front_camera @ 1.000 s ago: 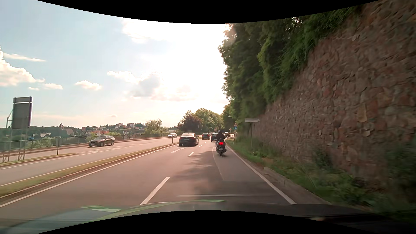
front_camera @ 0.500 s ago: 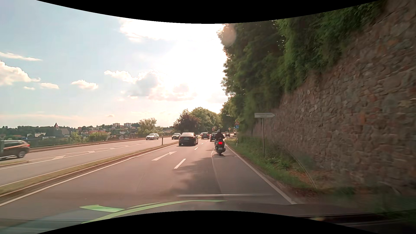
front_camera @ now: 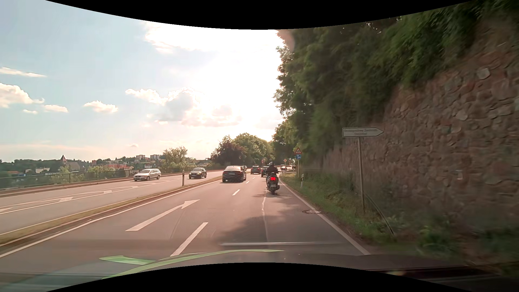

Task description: Follow the waypoints while adhering to traffic rules and regulations

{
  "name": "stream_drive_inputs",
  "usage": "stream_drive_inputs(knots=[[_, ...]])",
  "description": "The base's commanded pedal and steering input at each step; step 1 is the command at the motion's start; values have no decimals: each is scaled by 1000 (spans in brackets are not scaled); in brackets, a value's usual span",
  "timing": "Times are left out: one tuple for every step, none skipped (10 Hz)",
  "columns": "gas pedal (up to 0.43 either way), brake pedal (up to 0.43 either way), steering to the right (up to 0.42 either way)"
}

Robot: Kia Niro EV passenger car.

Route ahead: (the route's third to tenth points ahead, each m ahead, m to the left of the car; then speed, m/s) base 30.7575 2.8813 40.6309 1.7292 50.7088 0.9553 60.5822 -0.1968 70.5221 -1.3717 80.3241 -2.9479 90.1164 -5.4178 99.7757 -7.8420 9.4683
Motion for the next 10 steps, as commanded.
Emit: stream_drive_inputs(knots=[[130,0,11],[130,0,10],[130,0,10],[130,0,10],[130,0,10],[130,0,9],[130,0,9],[130,0,9],[130,0,9],[130,0,9]])
